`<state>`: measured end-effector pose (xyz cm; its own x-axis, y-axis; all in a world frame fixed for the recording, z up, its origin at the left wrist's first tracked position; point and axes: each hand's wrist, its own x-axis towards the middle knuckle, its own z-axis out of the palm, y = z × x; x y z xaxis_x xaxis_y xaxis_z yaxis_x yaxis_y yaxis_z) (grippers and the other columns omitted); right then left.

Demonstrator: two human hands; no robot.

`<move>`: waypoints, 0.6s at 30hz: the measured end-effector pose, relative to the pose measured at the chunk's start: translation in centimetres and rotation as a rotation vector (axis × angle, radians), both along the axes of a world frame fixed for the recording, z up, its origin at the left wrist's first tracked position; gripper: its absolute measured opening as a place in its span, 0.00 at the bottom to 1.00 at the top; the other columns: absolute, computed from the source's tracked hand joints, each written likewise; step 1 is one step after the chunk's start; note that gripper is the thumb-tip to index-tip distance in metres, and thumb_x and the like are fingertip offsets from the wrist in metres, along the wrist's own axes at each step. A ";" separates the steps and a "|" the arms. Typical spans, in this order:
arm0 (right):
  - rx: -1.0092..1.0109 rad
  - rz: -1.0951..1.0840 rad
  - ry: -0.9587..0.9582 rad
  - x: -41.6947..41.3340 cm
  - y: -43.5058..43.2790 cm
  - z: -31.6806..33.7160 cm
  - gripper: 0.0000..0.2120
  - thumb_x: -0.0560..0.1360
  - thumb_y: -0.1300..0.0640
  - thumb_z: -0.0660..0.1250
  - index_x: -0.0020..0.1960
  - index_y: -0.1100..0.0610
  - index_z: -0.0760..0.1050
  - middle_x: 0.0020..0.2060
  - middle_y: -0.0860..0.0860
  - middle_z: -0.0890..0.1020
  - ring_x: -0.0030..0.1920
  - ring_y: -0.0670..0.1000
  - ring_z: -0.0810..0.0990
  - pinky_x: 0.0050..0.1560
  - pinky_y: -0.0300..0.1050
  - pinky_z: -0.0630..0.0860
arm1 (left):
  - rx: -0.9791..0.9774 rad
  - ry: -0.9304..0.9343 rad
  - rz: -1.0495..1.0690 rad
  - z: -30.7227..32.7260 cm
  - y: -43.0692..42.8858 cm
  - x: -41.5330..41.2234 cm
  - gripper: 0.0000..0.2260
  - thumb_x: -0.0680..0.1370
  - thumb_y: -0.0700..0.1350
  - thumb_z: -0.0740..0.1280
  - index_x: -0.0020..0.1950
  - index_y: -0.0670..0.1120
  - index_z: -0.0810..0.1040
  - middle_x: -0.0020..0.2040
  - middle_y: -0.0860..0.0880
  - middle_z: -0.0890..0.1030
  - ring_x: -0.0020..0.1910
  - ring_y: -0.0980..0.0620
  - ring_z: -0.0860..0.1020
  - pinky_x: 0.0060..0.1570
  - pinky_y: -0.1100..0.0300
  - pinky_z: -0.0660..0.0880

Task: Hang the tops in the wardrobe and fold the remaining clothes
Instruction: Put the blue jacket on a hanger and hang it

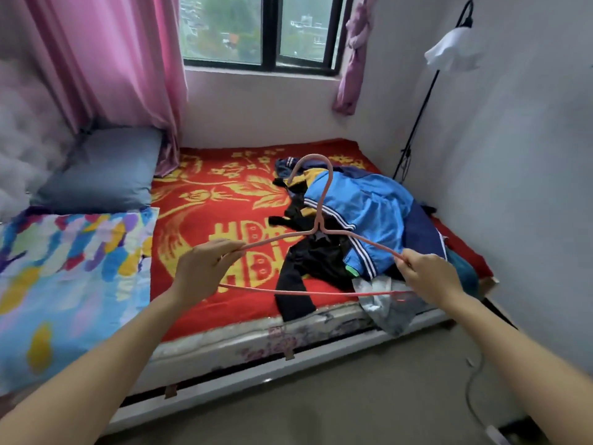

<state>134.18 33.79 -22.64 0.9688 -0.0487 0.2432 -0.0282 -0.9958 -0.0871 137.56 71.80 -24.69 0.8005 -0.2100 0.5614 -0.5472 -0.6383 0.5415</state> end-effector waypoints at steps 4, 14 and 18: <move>0.021 -0.170 0.059 -1.3 -1.1 -1.3 0.13 0.80 0.52 0.57 0.47 0.60 0.74 0.43 0.61 0.82 0.46 0.64 0.79 0.38 0.51 0.67 | -0.004 0.023 -0.089 -0.8 -2.5 3.1 0.08 0.74 0.39 0.70 0.52 0.41 0.83 0.38 0.49 0.82 0.34 0.48 0.80 0.31 0.54 0.75; 0.213 -0.456 0.181 -4.0 -10.4 -0.7 0.14 0.79 0.53 0.58 0.36 0.54 0.66 0.34 0.56 0.77 0.42 0.61 0.77 0.35 0.48 0.64 | 0.048 0.112 -0.318 -2.3 -16.7 8.5 0.08 0.75 0.45 0.70 0.52 0.48 0.84 0.40 0.48 0.83 0.37 0.50 0.80 0.35 0.51 0.76; 0.459 -0.428 0.104 -1.5 -14.0 -1.8 0.17 0.77 0.58 0.64 0.30 0.52 0.66 0.27 0.50 0.73 0.34 0.54 0.73 0.32 0.38 0.66 | 0.077 0.134 -0.372 -3.6 -23.1 10.5 0.11 0.74 0.50 0.66 0.51 0.48 0.84 0.35 0.54 0.78 0.36 0.56 0.74 0.30 0.67 0.65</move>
<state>132.64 19.78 -24.39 0.8578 -0.5138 0.0114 -0.4468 -0.7564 -0.4777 148.10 48.69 -28.28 0.7269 -0.5369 0.4282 -0.6763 -0.4516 0.5820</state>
